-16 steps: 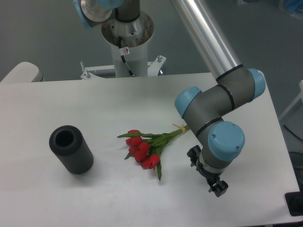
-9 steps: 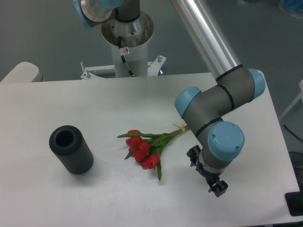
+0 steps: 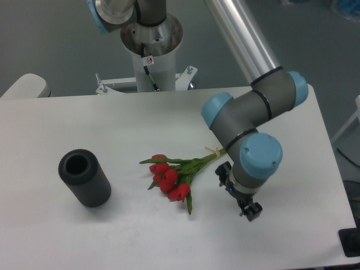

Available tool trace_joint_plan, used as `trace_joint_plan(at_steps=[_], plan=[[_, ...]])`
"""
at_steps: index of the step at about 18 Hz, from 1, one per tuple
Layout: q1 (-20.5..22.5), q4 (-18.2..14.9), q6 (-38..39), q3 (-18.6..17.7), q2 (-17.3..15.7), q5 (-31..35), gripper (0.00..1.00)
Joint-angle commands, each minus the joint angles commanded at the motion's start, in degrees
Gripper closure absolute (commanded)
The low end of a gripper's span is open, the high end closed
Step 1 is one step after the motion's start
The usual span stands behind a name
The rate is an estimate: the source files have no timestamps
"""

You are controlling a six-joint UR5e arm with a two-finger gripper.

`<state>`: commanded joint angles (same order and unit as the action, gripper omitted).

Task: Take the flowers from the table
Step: 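Move the gripper over the stems of the red tulip bunch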

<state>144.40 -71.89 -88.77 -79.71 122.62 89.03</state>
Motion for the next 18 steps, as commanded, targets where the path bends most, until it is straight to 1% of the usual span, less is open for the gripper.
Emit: trace_joint_plan(at_steps=[3, 5, 6, 7, 9, 14, 18], plan=[[-0.09, 0.87, -0.17, -4.04, -2.20, -0.09, 0.00], [-0.09, 4.11, -0.96, -7.99, -3.87, -0.09, 0.00], [0.00, 6.31, -1.58, -10.18, -4.66, -0.09, 0.00], [0.26, 8.76, -2.54, -12.90, -5.54, -0.09, 0.00], [1.23, 12.46, -3.60, -17.91, -7.47, -0.35, 0.00], [0.79, 12.57, -3.34, -19.87, -7.74, -0.35, 0.00], [0.53, 13.00, -2.55, -20.31, -7.74, -0.35, 0.00]])
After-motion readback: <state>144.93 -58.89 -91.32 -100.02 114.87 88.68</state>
